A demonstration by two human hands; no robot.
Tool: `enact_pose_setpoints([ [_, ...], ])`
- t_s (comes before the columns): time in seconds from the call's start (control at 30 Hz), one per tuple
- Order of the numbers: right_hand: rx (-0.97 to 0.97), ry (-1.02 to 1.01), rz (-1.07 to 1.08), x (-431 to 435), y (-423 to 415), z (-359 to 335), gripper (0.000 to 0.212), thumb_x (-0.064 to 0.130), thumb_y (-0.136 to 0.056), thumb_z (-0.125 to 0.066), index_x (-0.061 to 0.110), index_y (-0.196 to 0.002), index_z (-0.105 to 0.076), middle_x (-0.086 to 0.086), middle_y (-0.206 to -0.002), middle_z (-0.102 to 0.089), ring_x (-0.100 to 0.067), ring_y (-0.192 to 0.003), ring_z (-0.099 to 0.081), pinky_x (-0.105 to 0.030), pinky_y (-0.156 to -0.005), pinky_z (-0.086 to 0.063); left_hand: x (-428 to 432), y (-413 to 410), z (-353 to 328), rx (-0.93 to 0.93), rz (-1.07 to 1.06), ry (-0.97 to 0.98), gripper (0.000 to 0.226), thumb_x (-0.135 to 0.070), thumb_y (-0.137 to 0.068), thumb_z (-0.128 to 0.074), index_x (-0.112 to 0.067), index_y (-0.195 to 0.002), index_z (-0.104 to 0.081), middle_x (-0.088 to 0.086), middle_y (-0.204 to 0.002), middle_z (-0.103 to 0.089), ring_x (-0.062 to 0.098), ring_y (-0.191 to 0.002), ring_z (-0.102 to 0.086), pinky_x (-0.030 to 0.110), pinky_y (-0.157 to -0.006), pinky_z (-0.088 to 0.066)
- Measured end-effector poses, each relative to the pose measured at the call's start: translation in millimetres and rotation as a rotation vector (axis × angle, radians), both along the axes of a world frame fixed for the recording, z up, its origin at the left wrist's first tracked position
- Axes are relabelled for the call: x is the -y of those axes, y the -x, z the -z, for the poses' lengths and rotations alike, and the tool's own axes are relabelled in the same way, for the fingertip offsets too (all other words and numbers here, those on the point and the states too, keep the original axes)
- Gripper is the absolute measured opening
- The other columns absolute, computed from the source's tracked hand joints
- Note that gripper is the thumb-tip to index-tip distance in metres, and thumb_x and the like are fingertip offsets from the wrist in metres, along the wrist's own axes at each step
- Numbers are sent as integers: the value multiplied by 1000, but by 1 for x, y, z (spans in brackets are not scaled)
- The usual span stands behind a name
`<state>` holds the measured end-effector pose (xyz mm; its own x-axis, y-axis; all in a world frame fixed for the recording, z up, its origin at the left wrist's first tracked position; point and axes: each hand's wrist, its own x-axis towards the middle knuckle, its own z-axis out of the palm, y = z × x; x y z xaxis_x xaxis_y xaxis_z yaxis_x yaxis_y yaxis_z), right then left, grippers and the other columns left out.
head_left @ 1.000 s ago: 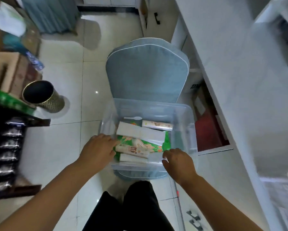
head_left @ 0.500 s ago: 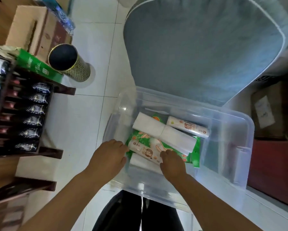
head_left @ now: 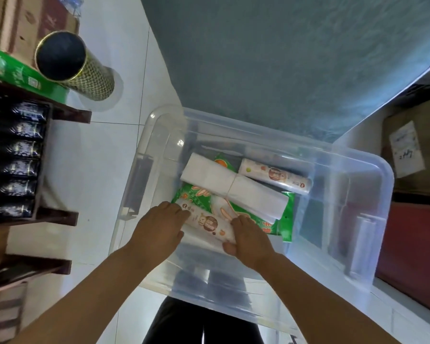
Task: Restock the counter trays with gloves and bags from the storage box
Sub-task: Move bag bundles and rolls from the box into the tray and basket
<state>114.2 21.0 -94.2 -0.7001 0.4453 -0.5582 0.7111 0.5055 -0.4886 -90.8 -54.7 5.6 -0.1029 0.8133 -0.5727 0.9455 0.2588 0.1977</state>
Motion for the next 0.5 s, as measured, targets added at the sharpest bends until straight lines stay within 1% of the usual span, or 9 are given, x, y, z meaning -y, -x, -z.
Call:
enact_pose_setpoints([
  [0.07, -108, -30, -5, -6, -5, -15, 53, 39, -75, -62, 5, -115, -53, -15, -105, -57, -30, -92, -54, -29, -69, -37, -8, -6, 0, -12, 62, -21, 61, -12, -55, -86, -8, -113, -66, 15, -110, -69, 34, -99, -65, 45, -83, -54],
  [0.1, -150, -41, -18, -7, -5, -21, 52, 38, -73, -64, 5, -113, -54, -15, -102, -58, -30, -89, -54, -28, -67, -36, -14, -8, 0, -41, 111, -47, 69, -14, -46, -90, -8, -111, -67, 15, -109, -70, 34, -99, -66, 46, -83, -54],
  [0.13, -177, -48, -30, -10, -5, -29, 52, 38, -72, -65, 6, -112, -55, -14, -100, -59, -30, -87, -55, -29, -66, -37, -21, -11, -1, -56, 157, -70, 72, -18, -44, -91, -8, -111, -67, 14, -108, -70, 33, -101, -66, 46, -86, -53],
  [0.2, -217, -65, -40, -17, -7, -41, 52, 37, -69, -68, 6, -109, -57, -14, -97, -60, -29, -84, -56, -31, -66, -43, -32, -15, 0, -17, 198, -33, 63, -24, -61, -82, -10, -119, -61, 11, -117, -65, 30, -113, -58, 43, -100, -45],
  [0.23, -233, -67, -41, -21, -8, -46, 52, 37, -68, -70, 6, -108, -58, -13, -96, -61, -29, -83, -57, -31, -65, -44, -35, -16, 1, -12, 192, 12, 56, -26, -71, -74, -13, -122, -56, 9, -120, -62, 28, -113, -55, 39, -101, -41],
  [0.3, -261, -57, -22, -33, -11, -51, 49, 42, -72, -67, 8, -107, -59, -12, -96, -62, -27, -84, -57, -32, -69, -45, -37, -15, 3, -52, 170, 38, 47, -30, -76, -66, -18, -119, -53, 5, -115, -61, 24, -102, -58, 32, -88, -42],
  [0.37, -273, -67, 99, -47, -14, -48, 47, 48, -81, -54, 10, -107, -61, -11, -99, -64, -26, -88, -58, -34, -75, -45, -36, -13, 1, -98, 119, 42, 46, -33, -75, -66, -19, -117, -51, 4, -110, -61, 23, -94, -59, 29, -74, -41],
  [0.43, -223, -117, 275, -65, -15, -37, 42, 43, -88, -52, 9, -112, -60, -13, -107, -64, -30, -97, -57, -37, -84, -44, -35, -9, -2, -160, 60, 38, 47, -36, -75, -65, -21, -117, -50, 2, -105, -61, 19, -87, -59, 26, -64, -35],
  [0.5, -85, -180, 299, -80, -13, -18, 40, 35, -90, -55, 7, -119, -55, -16, -117, -60, -33, -106, -54, -39, -90, -42, -31, -4, -3, -218, -11, 27, 46, -40, -75, -64, -23, -115, -51, -1, -98, -61, 13, -76, -55, 24, -59, -32],
])
